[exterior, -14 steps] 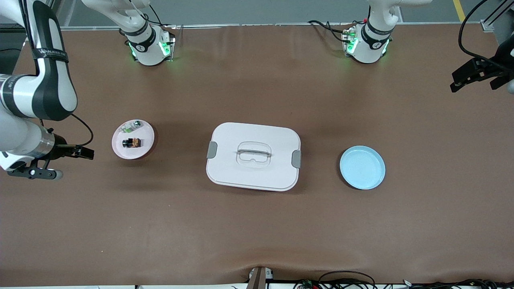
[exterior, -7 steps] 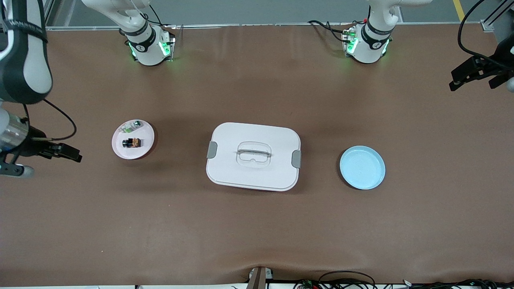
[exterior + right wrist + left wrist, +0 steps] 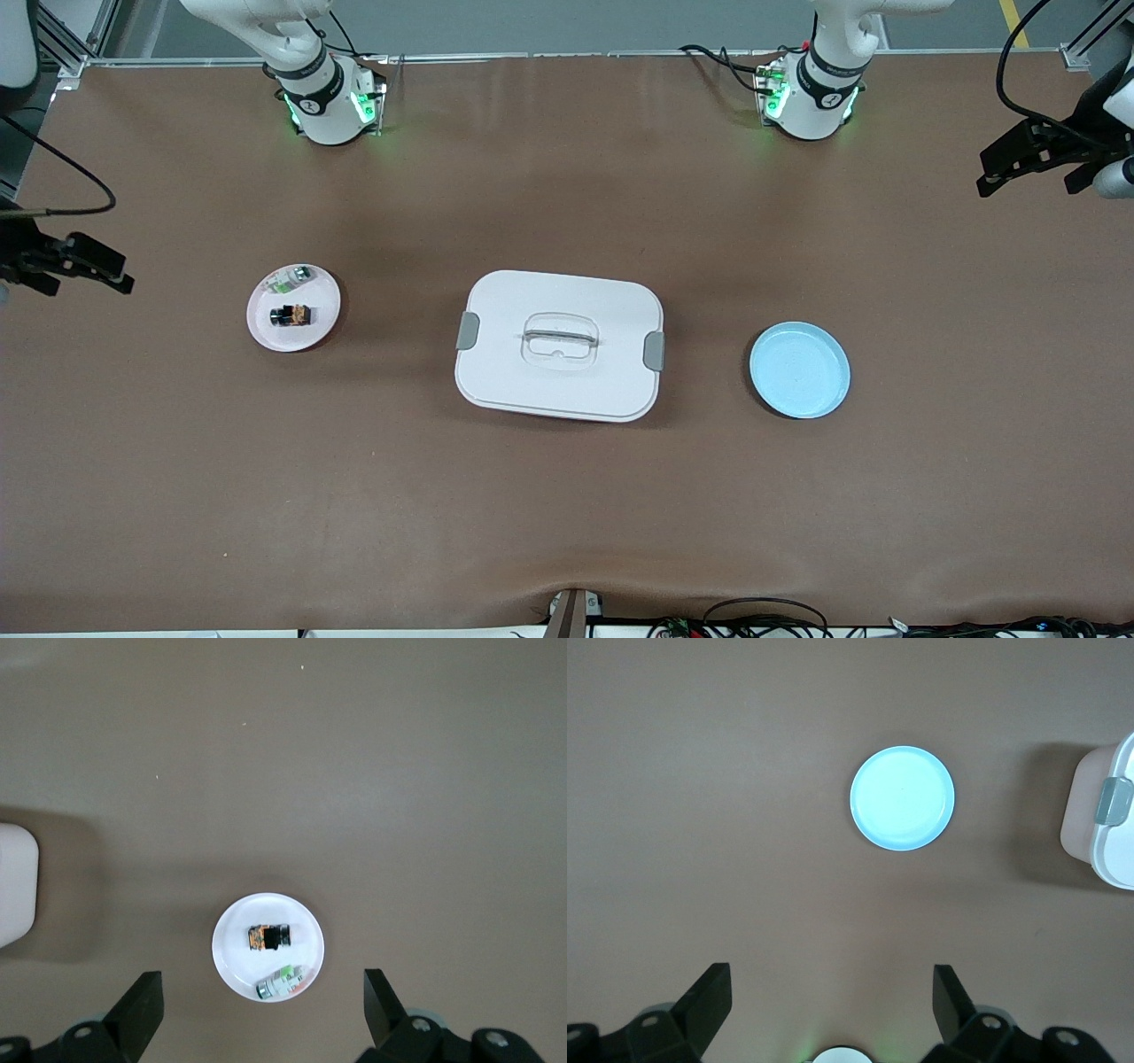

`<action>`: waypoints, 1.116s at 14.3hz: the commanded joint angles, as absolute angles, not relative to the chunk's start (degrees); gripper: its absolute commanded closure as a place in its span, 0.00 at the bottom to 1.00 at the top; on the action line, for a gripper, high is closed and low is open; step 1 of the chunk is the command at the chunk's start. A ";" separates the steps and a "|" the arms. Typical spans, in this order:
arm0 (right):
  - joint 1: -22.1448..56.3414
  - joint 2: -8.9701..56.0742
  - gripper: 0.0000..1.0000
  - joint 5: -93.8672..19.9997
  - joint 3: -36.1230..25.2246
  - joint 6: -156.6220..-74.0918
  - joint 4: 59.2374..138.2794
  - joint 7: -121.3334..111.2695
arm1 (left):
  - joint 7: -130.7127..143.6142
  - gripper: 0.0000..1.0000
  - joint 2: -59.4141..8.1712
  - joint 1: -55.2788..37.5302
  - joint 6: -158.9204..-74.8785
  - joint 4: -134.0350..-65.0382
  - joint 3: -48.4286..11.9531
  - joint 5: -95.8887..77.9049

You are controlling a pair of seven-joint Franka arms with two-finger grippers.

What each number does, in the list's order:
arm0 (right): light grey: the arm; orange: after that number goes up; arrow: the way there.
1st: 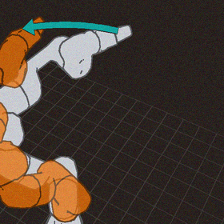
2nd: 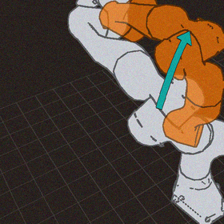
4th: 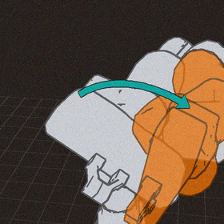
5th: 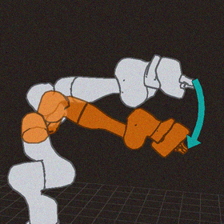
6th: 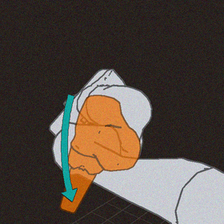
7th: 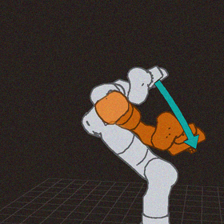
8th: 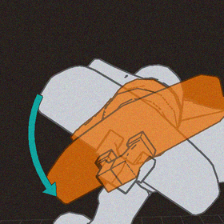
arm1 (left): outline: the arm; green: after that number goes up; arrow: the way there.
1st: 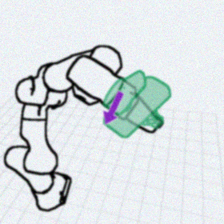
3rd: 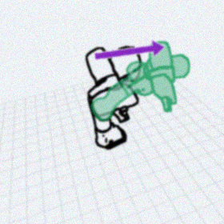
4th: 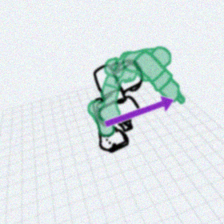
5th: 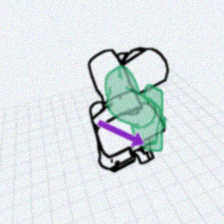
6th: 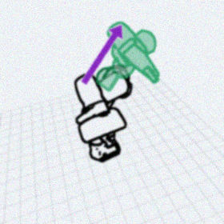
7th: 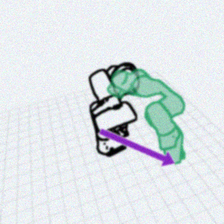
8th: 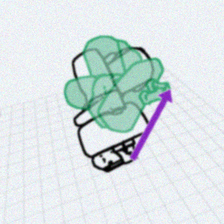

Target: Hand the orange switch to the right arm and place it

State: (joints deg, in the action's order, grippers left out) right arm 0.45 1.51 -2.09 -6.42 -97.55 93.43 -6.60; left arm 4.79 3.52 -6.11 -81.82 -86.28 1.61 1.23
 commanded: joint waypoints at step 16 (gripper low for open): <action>0.09 -11.86 0.00 0.26 -5.27 -93.17 101.87 -5.43 | 3.87 0.00 6.59 -5.63 -82.27 -89.03 1.85 0.44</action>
